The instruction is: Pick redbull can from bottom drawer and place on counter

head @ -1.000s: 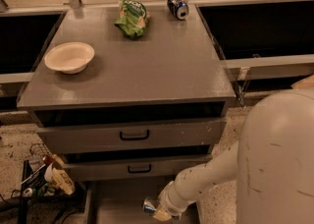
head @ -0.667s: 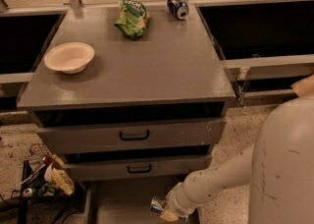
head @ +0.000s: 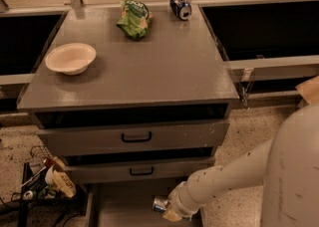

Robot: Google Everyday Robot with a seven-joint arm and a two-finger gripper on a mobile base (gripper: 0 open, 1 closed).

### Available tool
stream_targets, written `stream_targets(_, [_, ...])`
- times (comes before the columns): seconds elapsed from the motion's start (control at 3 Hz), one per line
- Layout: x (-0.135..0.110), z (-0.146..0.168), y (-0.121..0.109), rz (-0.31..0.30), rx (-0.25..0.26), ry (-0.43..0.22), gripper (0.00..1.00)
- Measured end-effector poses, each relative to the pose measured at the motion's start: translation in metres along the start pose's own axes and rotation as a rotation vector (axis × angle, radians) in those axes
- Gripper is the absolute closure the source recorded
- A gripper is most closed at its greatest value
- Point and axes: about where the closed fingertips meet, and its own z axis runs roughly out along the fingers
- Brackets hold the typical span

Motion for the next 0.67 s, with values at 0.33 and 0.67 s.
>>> stream_targets(0.33, [-0.013,-0.031,-0.003,-0.045,0.043,0.000,1.00])
stream_targets(0.67, [-0.027,-0.060,-0.003,-0.093,0.085,-0.007,1.00])
